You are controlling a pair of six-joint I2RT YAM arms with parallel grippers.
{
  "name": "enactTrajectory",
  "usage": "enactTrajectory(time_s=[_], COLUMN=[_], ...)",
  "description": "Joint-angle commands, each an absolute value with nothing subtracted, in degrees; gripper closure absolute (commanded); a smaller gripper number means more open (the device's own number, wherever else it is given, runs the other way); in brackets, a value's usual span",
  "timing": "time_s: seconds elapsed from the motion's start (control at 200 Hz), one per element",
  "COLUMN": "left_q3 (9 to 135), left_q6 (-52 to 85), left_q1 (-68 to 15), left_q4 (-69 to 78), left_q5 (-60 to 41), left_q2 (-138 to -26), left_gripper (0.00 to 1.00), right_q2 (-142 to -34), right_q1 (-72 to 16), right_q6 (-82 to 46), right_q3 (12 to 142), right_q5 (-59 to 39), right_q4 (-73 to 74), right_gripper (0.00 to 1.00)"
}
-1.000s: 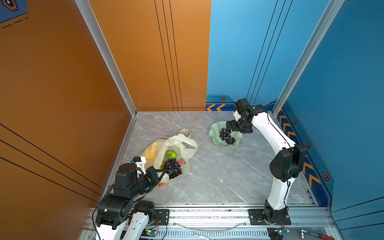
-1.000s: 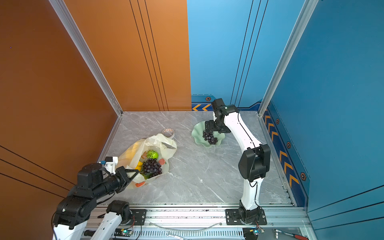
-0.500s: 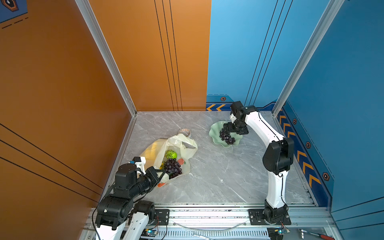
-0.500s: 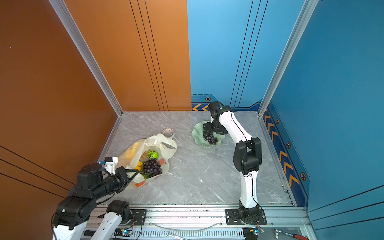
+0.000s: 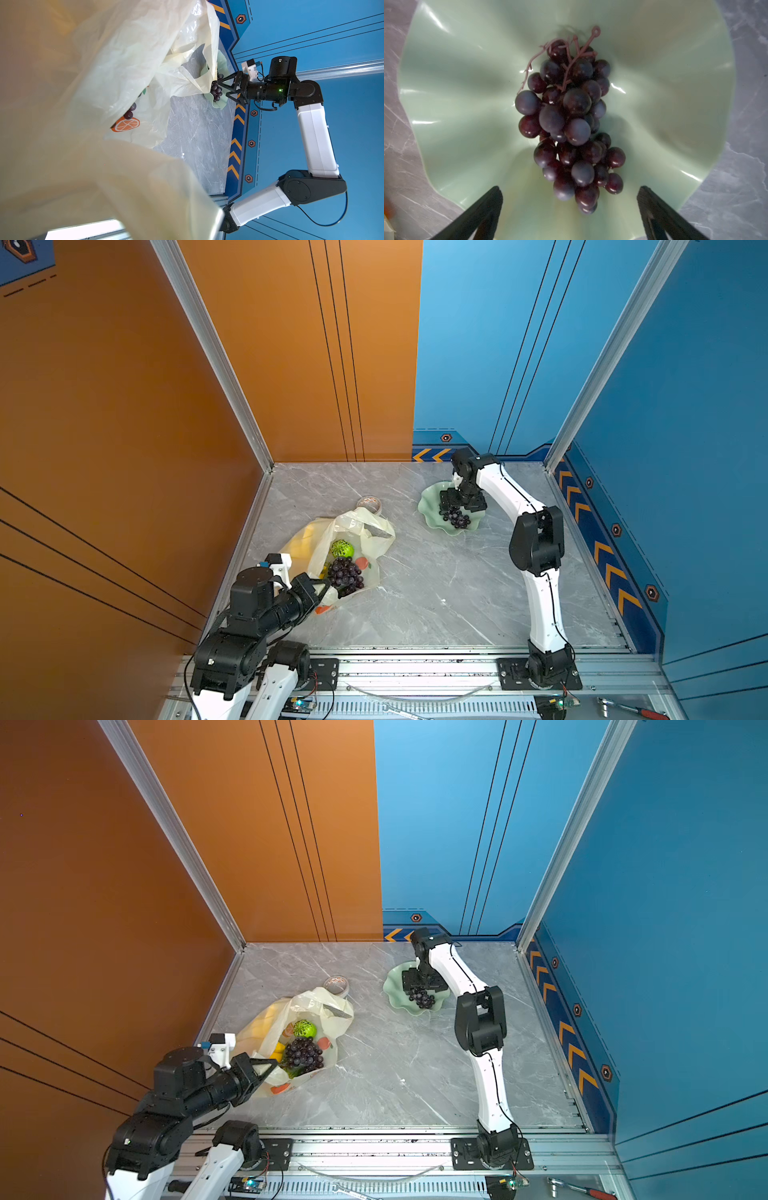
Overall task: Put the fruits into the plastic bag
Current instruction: 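Lower the right gripper onto the remaining grape bunch on the plate, then close the right gripper on the grape bunch stem in the green plate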
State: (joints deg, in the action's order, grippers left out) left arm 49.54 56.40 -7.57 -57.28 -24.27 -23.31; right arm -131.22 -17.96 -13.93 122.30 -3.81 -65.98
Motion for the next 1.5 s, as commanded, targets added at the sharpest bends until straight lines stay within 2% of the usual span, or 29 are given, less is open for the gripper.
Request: enactTrajectory(time_s=[0.0,0.38,1.372,1.492], left_q3=[50.8,52.0,54.0,54.0], left_q6=[56.0,55.0,53.7,53.5], left_q1=[-7.7,-7.7,-7.7,-7.7], left_q4=[-58.5,-60.3,-65.1,-65.1], left_q5=[-24.7,-24.7,-24.3,-24.3], left_q2=[-22.8,-24.5,-24.5,-24.7], left_gripper=[1.00,1.00,1.00,1.00], right_q2=[-133.7,-140.1,-145.6,-145.5], right_q1=[-18.2,-18.2,-19.8,-19.4], right_q6=[-14.3,-14.4,-14.9,-15.3], right_q3=[125.2,131.1,131.2,130.9], right_q5=[-3.4,0.0,1.7,1.5], right_q4=[-66.5,-66.4,-64.1,-64.1], right_gripper=[0.01,0.04,0.07,0.14])
